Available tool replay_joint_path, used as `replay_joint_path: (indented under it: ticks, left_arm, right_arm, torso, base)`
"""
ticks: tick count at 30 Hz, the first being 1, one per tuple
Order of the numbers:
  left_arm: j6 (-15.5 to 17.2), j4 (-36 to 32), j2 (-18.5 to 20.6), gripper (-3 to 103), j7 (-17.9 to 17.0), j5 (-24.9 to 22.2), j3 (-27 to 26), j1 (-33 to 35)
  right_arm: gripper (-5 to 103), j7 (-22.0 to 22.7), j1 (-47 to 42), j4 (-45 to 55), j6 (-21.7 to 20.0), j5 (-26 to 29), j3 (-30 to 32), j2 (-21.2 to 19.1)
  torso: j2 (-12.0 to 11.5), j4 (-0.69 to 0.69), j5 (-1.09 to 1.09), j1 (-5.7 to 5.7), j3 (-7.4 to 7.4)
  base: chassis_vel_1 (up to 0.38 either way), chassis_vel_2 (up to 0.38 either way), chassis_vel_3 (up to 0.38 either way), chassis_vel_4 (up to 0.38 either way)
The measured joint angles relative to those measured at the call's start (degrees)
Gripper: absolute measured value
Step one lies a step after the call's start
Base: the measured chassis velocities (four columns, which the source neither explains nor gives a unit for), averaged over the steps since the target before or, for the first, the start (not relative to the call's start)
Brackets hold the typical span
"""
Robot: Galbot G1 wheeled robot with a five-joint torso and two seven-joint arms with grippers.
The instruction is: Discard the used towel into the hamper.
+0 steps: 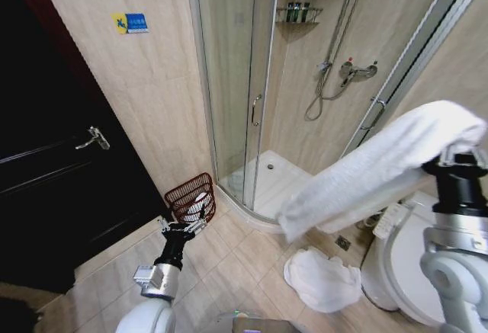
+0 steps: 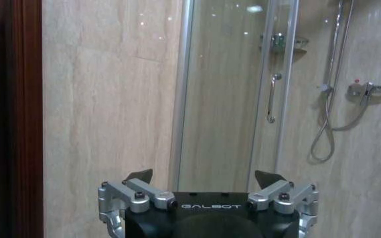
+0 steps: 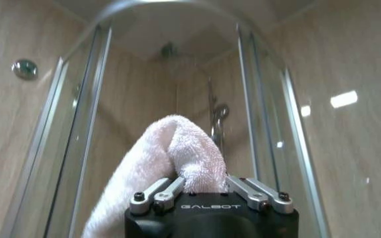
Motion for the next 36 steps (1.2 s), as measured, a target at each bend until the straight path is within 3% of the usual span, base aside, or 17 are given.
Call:
replay_joint_path:
  ticks: [6, 12, 18, 36]
  left_arm:
    - [0.0, 0.0, 0.0, 100, 0.0, 0.0, 0.0, 0.0]
    - [0.0, 0.0, 0.0, 100, 0.0, 0.0, 0.0, 0.0]
    - [0.0, 0.0, 0.0, 100, 0.0, 0.0, 0.0, 0.0]
    - [0.0, 0.0, -0.01, 100, 0.0, 0.0, 0.0, 0.0]
  right_arm:
    - [13, 1.76, 1.95, -0.13, -2.32, -0.12, -4.03, -0.25]
    - [13, 3.88, 4.72, 0.4, -1.06, -2.94, -7.81, -1.0]
    - [13, 3.66, 5.7, 0.67, 1.1, -4.59, -10.5, -2.36]
    - [13, 1.62, 7.22, 1.42, 0.54, -4.34, -12.64, -4.26]
  torso:
    - [0.0, -0.01, 0.0, 0.0, 0.0]
    - [0.0, 0.0, 0.0, 0.0, 0.0]
    - [0.0, 0.0, 0.0, 0.0, -0.01]
    - [-0.01, -0.01, 0.01, 0.0, 0.0]
  base:
    - [0.0, 0.0, 0.0, 0.0]
    - [0.0, 0.0, 0.0, 0.0]
    - [0.0, 0.0, 0.0, 0.0]
    - [0.003, 0.002, -0.002, -0.003]
